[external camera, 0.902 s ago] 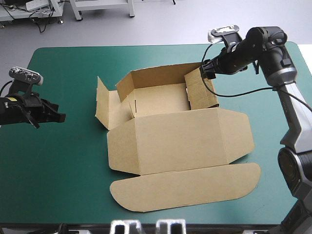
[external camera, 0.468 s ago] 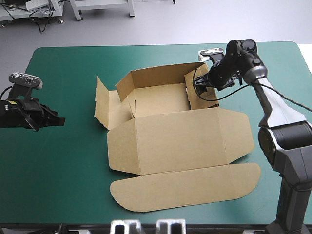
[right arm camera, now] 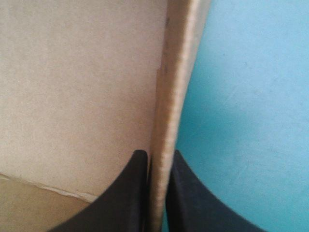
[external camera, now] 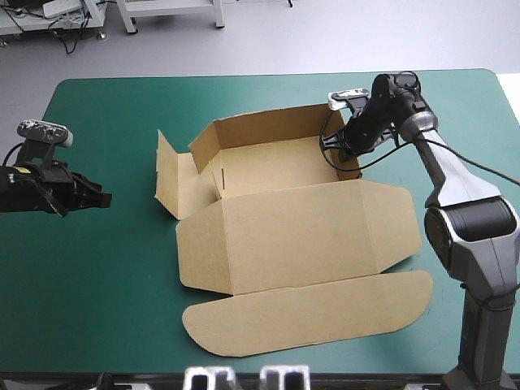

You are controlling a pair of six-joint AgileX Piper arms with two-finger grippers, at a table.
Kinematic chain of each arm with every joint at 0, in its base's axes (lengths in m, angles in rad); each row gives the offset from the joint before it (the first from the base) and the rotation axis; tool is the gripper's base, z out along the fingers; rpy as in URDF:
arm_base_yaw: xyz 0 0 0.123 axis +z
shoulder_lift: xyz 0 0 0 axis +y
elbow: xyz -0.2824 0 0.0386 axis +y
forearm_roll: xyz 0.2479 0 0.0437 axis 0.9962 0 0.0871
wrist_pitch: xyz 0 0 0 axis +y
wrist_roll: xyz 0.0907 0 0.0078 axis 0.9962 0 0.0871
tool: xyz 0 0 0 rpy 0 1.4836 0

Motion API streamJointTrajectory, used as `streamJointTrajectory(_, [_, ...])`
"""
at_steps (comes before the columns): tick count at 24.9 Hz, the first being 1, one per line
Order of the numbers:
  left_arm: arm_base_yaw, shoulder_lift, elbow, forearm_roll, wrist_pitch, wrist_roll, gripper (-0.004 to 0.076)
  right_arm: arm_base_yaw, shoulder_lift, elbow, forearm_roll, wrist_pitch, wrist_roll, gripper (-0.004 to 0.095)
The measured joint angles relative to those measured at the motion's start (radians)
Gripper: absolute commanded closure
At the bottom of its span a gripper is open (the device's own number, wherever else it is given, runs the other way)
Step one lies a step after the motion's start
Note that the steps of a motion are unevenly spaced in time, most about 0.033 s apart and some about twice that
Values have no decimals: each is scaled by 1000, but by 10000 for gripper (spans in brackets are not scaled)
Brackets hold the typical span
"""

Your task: Fold the box

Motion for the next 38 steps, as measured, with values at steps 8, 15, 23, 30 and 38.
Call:
streamJointTrajectory(8, [0, 0, 0, -10, -1, 0, 734, -2, -70, 1, 1, 6, -42, 928])
streamJointTrajectory(15, [0, 0, 0, -11, -66, -12, 734, -98, -299, 1, 164, 9, -119, 928])
streamJointTrajectory(23, [0, 0, 0, 2, -203, -67, 734, -285, -599, 134, 259, 13, -230, 928])
streamJointTrajectory(30, [0, 12, 0, -158, -271, -5, 732, -300, -640, 224, 369, 14, -299, 928])
streamJointTrajectory(38, [0, 219, 0, -700, -63, 323, 699, -300, -640, 226, 477, 14, -324, 928])
